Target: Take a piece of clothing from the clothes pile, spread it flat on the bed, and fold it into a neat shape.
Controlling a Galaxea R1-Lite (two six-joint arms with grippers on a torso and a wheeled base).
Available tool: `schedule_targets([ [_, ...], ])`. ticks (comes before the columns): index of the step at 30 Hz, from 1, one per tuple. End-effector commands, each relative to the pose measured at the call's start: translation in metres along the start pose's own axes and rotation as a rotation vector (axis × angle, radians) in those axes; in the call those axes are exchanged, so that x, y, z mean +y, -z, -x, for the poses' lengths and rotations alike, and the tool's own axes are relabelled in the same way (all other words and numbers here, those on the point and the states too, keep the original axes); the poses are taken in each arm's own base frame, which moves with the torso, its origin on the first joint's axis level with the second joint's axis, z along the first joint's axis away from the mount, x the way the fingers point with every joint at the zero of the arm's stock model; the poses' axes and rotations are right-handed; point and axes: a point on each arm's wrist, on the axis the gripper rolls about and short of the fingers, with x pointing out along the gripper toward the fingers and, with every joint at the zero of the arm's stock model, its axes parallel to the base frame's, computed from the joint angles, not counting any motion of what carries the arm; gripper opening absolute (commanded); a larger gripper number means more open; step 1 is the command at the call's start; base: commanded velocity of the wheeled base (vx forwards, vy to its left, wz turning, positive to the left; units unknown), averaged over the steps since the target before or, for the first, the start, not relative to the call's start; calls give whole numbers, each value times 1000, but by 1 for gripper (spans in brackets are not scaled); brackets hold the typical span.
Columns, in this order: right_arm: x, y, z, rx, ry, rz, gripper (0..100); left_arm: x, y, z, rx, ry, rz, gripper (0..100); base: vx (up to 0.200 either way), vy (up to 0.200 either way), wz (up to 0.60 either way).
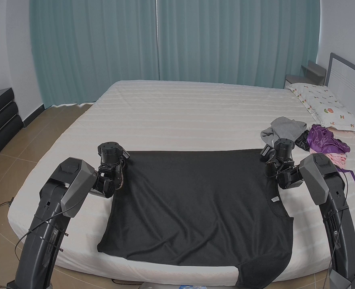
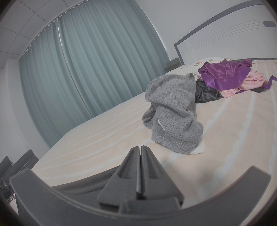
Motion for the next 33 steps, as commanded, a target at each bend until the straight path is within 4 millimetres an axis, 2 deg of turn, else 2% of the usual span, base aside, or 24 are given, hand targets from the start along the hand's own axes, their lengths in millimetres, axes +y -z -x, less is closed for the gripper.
schedule_targets([
  [1,-1,4,-1,4,4,2,0,4,10,0,20,-7,-20,0,0,0,0],
  [5,-4,10,-2,22,13,11,0,4,10,0,28,-9,-27,0,0,0,0],
  [6,-4,11,-1,25,13,12,100,5,11,1,31,-11,-28,0,0,0,0],
  [8,-4,13,0,39,20,15,100,5,12,2,36,-13,-32,0,0,0,0],
  [9,-4,13,0,39,20,15,100,5,12,2,36,-13,-32,100,0,0,0],
  [14,-2,10,4,35,62,23,100,6,12,4,36,-21,-31,100,0,0,0],
  [18,1,-7,32,95,82,5,100,9,5,22,60,-40,-10,100,0,0,0],
  [19,1,-7,32,95,82,5,100,9,5,22,60,-40,-10,100,0,0,0],
  [20,4,-21,51,127,79,-38,100,7,-8,37,53,-35,22,100,0,0,0],
  [21,6,-27,58,139,70,-60,100,5,-16,43,47,-32,36,100,0,0,0],
  [25,8,-51,112,246,3,-180,100,-3,-63,87,75,-19,122,100,0,0,0],
  [26,8,-53,119,262,-7,-189,100,-3,-65,93,90,-15,126,100,0,0,0],
  [28,4,-59,154,345,-58,-225,100,6,-75,132,201,1,122,100,0,0,0],
  [29,3,-60,160,357,-66,-231,100,8,-77,140,222,7,119,100,0,0,0],
  [30,0,-63,180,394,-90,-250,100,14,-82,164,285,17,113,100,0,0,0],
  [31,0,-63,185,403,-97,-258,100,15,-84,171,303,23,112,100,0,0,0],
  [33,-3,-60,216,459,-114,-291,100,23,-93,207,372,35,116,100,0,0,0],
])
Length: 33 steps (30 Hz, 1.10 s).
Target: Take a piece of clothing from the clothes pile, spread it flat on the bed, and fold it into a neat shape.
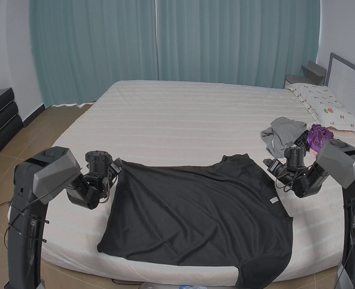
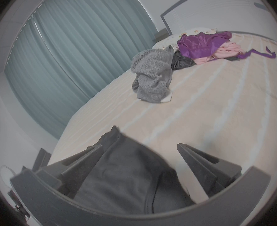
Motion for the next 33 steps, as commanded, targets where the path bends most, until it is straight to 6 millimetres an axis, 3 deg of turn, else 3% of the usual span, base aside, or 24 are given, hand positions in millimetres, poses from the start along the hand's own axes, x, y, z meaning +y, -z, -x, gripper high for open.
schedule_targets([
  [1,7,-12,131,157,-167,-139,100,5,-50,142,171,101,64,100,0,0,0],
  [2,1,6,153,215,-156,-151,100,12,-45,168,220,87,88,100,0,0,0],
  [4,-1,11,157,227,-153,-150,100,14,-42,174,233,84,95,100,0,0,0],
  [7,-13,36,181,286,-128,-148,100,29,-26,207,323,37,142,100,0,0,0],
  [11,-26,52,198,309,-135,-189,100,41,-8,227,431,6,149,100,0,0,0],
  [23,-40,70,199,392,-175,-269,100,61,6,248,587,-33,220,100,0,0,0],
  [33,-47,76,195,411,-141,-283,100,68,16,249,596,-17,215,100,-180,0,0],
])
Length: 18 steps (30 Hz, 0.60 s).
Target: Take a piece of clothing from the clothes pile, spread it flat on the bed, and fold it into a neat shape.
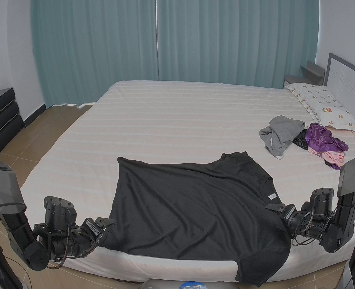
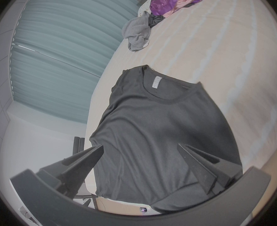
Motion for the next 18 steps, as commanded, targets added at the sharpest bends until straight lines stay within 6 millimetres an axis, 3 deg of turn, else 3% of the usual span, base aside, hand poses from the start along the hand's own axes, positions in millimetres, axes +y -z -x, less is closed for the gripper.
schedule_targets([
  [1,-7,2,-4,13,25,-10,100,6,3,-4,9,-17,0,100,0,0,0],
  [11,-7,3,-4,11,17,-9,100,5,3,-2,-4,12,8,100,0,0,0],
  [18,-7,3,-4,11,17,-9,100,5,3,-3,-4,9,-1,100,0,-200,0],
])
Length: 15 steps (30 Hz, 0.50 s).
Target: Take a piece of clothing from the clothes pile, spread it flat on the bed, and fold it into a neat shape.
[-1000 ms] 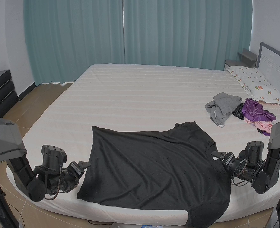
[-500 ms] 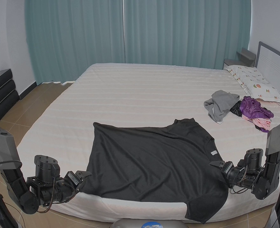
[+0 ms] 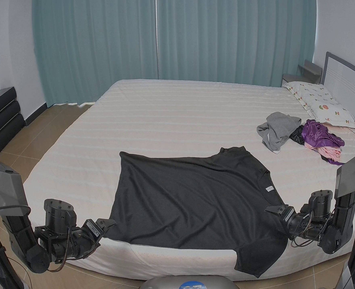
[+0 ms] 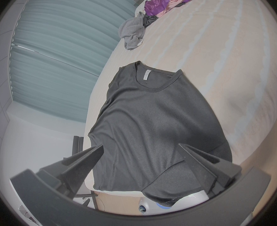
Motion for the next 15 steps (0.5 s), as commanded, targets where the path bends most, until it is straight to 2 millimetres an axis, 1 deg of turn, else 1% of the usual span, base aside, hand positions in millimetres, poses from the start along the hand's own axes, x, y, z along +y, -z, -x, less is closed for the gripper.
schedule_targets([
  [1,-1,1,-1,5,5,-1,100,2,1,-2,5,-15,-5,100,0,-200,0],
  [2,-1,1,-1,6,5,0,100,2,1,-3,4,-15,-4,100,0,-200,0],
  [4,-1,1,-1,6,5,1,100,3,1,-6,1,-23,-7,100,0,0,0],
  [8,-1,2,-2,8,4,4,100,2,-2,-21,-27,-28,-33,100,0,0,0],
  [13,-1,3,-2,10,5,7,100,15,-2,-33,-52,-100,-100,100,0,0,0],
  [15,-1,3,-3,8,1,8,100,19,-3,-35,-63,-123,-115,100,0,0,0],
])
